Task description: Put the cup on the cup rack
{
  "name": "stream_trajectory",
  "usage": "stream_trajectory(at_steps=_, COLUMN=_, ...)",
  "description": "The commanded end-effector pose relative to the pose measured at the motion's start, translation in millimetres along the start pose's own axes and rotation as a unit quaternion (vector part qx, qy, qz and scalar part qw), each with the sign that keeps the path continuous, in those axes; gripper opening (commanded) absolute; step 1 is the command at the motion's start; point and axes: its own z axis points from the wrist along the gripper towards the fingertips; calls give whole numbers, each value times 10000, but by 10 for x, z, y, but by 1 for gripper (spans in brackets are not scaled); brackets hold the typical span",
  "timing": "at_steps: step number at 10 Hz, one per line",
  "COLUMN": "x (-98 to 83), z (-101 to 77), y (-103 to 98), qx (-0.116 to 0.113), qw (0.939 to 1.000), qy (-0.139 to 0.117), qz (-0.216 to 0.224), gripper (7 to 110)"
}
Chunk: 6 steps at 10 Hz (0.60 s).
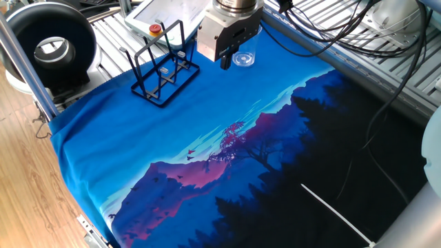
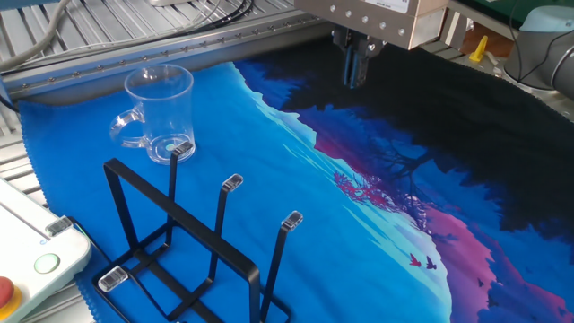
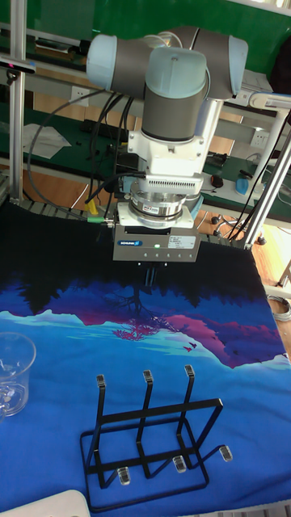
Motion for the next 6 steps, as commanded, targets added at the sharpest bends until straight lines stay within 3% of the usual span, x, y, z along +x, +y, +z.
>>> stream_trajectory(at_steps=1, x=3, z=-16, y=22, qx=-60, qw=10000, qy=4, qz=-29, gripper=7)
stream_trajectory(at_steps=6, x=-8, z=-14, y=27, qx=-80, qw=10000, qy=-21, qz=2, gripper=7)
